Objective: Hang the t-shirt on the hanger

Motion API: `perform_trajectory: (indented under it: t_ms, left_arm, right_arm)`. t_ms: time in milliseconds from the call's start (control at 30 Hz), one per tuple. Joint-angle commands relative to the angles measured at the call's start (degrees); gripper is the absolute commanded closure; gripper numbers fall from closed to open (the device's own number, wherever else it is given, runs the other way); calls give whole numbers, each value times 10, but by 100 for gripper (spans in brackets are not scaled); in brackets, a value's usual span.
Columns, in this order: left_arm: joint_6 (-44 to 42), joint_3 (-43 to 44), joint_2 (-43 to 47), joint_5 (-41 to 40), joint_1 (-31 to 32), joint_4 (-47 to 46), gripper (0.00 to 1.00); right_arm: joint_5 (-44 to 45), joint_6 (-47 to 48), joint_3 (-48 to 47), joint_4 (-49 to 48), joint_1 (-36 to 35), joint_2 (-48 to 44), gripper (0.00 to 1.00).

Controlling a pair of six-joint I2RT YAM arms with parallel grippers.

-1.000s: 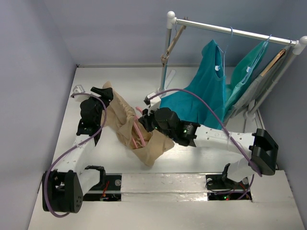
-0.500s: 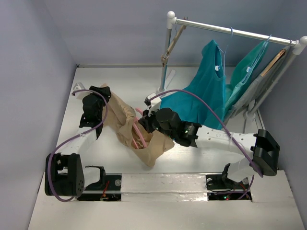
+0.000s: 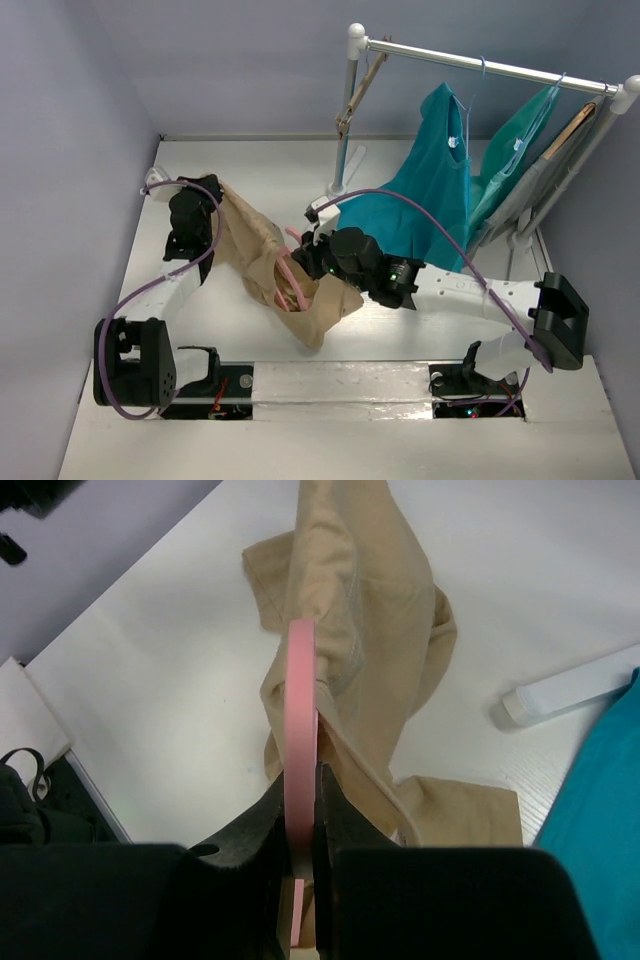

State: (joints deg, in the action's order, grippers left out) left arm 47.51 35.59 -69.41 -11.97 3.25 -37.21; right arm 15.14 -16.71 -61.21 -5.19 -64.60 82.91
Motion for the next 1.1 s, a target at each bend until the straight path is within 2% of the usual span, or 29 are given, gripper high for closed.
perform_trajectory:
  t_ms: [0, 267, 533, 767, 867, 1067]
  left_arm:
    - [0, 57, -1, -31, -3, -17, 100]
    - [-30, 170, -39, -50, -14, 59, 100]
    - [-46, 205, -43, -54, -19, 86, 100]
    - [-43, 284, -28, -25, -19, 126, 100]
    - [-45, 276, -2, -25, -19, 130, 100]
    - [-44, 219, 30, -39, -19, 123, 100]
  right_arm:
    - [-7, 5, 12, -25, -4, -34, 100]
    - [-9, 2, 34, 8, -4, -94, 100]
    - [12, 20, 1, 84, -4, -169, 100]
    - [39, 70, -168, 199, -4, -181, 100]
    - [44, 79, -247, 243, -4, -183, 100]
    - [58, 70, -268, 295, -4, -159, 100]
